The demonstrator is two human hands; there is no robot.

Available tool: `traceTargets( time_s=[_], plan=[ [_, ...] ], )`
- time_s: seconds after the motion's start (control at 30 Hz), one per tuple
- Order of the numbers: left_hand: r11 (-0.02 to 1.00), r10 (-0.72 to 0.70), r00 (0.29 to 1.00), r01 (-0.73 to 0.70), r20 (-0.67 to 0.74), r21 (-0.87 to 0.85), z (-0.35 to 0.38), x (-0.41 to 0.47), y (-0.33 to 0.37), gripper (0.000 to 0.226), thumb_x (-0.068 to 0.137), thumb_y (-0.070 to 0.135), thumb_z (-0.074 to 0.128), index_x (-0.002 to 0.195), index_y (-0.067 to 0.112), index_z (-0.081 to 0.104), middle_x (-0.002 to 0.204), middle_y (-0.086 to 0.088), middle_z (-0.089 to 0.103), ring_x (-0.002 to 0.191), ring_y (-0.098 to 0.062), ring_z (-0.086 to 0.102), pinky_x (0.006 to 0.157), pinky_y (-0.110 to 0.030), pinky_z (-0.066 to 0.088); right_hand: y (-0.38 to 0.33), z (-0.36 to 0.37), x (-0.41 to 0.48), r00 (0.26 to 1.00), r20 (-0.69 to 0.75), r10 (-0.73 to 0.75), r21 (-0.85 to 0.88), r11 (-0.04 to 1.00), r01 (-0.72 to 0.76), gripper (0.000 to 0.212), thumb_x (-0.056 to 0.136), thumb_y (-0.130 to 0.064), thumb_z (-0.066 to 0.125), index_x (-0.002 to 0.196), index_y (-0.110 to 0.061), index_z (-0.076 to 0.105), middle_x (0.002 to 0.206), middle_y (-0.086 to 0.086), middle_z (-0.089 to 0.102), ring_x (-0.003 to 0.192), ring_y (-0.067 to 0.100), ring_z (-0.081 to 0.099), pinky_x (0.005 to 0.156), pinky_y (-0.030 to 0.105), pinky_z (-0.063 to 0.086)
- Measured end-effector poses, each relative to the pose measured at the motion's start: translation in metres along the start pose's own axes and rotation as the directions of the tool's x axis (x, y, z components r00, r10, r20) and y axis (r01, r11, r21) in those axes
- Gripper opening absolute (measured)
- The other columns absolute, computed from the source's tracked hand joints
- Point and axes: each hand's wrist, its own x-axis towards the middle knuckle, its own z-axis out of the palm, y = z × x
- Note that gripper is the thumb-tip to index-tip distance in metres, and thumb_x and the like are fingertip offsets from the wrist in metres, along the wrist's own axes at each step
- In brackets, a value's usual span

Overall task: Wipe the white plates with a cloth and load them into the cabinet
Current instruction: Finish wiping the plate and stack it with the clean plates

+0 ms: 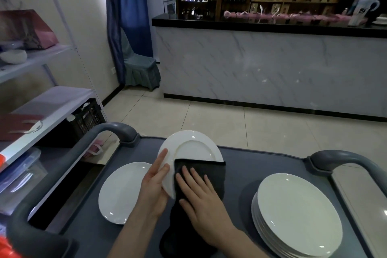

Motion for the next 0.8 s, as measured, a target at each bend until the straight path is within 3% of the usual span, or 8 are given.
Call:
traceTargets(
  time_s=[0.13, 0.27, 0.4, 0.47, 0.5, 0.6, 0.7, 0.8],
  plan=[
    [1.000, -0.008, 0.998, 0.009, 0.065, -0.001, 0.007, -0.003, -0.007, 0.040, 0.099, 0.002, 0.044, 0.115, 0.024, 0.073, 0.127, -0.008, 0.067, 0.117, -0.018, 0.063, 0.085, -0.026, 0.057, 0.007, -0.017, 0.033, 0.997, -0.040, 0.065, -0.021, 0.998, -0.066, 0.056, 0.104, -0.046, 0.025, 0.153, -0.040, -0.002, 0.160, -0.020, -0.012, 0.147, 0.000, -0.016, 0.120, 0.025, -0.012],
    [0.999, -0.017, 1.000, 0.018, 0.023, -0.029, 0.007, 0.003, -0.006, 0.040, 0.098, 0.000, 0.046, 0.115, 0.025, 0.073, 0.123, -0.009, 0.069, 0.112, -0.023, 0.066, 0.083, -0.032, 0.059, 0.027, -0.016, 0.035, 0.991, -0.051, 0.122, 0.020, 0.992, -0.121, 0.057, 0.103, -0.048, 0.023, 0.153, -0.041, -0.005, 0.160, -0.021, -0.015, 0.145, -0.005, -0.020, 0.120, 0.025, -0.010],
    [1.000, 0.015, 0.999, -0.016, -0.036, -0.025, 0.002, 0.006, 0.000, 0.038, 0.096, -0.001, 0.048, 0.114, 0.023, 0.071, 0.122, -0.005, 0.069, 0.107, -0.018, 0.068, 0.083, -0.032, 0.057, 0.053, -0.011, 0.009, 0.988, -0.003, 0.157, -0.060, 0.986, -0.157, 0.057, 0.104, -0.046, 0.024, 0.149, -0.041, -0.010, 0.158, -0.022, -0.017, 0.145, -0.003, -0.020, 0.122, 0.036, -0.009],
    [1.000, 0.011, 0.998, -0.011, -0.054, -0.003, -0.001, 0.008, 0.001, 0.038, 0.095, -0.002, 0.050, 0.112, 0.024, 0.073, 0.121, -0.004, 0.070, 0.108, -0.019, 0.068, 0.088, -0.036, 0.054, 0.065, -0.014, -0.007, 0.994, 0.011, 0.107, -0.145, 0.984, -0.105, 0.056, 0.103, -0.048, 0.026, 0.154, -0.037, 0.005, 0.161, -0.017, -0.003, 0.150, 0.006, -0.003, 0.122, 0.043, -0.002],
    [1.000, 0.013, 0.998, -0.012, -0.061, 0.015, -0.002, 0.008, 0.001, 0.037, 0.095, -0.001, 0.051, 0.111, 0.024, 0.074, 0.119, -0.004, 0.071, 0.109, -0.020, 0.067, 0.091, -0.038, 0.052, 0.067, -0.017, -0.012, 0.997, -0.021, 0.076, -0.175, 0.981, -0.078, 0.055, 0.101, -0.047, 0.029, 0.153, -0.032, 0.023, 0.161, -0.012, 0.014, 0.150, 0.012, 0.015, 0.120, 0.045, 0.004],
    [0.989, 0.068, 0.994, -0.056, -0.081, 0.137, 0.003, 0.005, 0.002, 0.035, 0.094, 0.000, 0.055, 0.113, 0.023, 0.073, 0.117, -0.001, 0.072, 0.113, -0.019, 0.064, 0.098, -0.038, 0.049, 0.065, -0.029, -0.013, 0.979, -0.204, -0.019, -0.266, 0.963, -0.037, 0.044, 0.096, -0.040, 0.039, 0.122, -0.020, 0.070, 0.138, -0.001, 0.059, 0.129, 0.022, 0.055, 0.113, 0.048, 0.021],
    [0.965, 0.120, 0.989, -0.096, -0.085, 0.246, 0.013, 0.002, 0.002, 0.036, 0.093, 0.000, 0.058, 0.110, 0.027, 0.074, 0.114, 0.005, 0.073, 0.106, -0.014, 0.067, 0.097, -0.036, 0.050, 0.053, -0.037, -0.004, 0.936, -0.345, -0.071, -0.189, 0.982, 0.004, 0.036, 0.092, -0.038, 0.054, 0.111, -0.015, 0.073, 0.129, 0.002, 0.066, 0.122, 0.022, 0.061, 0.113, 0.049, 0.035],
    [0.971, 0.106, 0.985, -0.073, -0.136, 0.227, 0.019, 0.001, 0.003, 0.037, 0.093, 0.000, 0.058, 0.117, 0.025, 0.071, 0.117, -0.003, 0.071, 0.108, -0.023, 0.066, 0.097, -0.043, 0.051, 0.033, -0.037, 0.002, 0.961, -0.219, -0.167, -0.168, 0.977, 0.131, 0.057, 0.080, -0.046, 0.072, 0.128, -0.018, 0.063, 0.139, 0.002, 0.058, 0.128, 0.021, 0.056, 0.109, 0.045, 0.042]
  ],
)
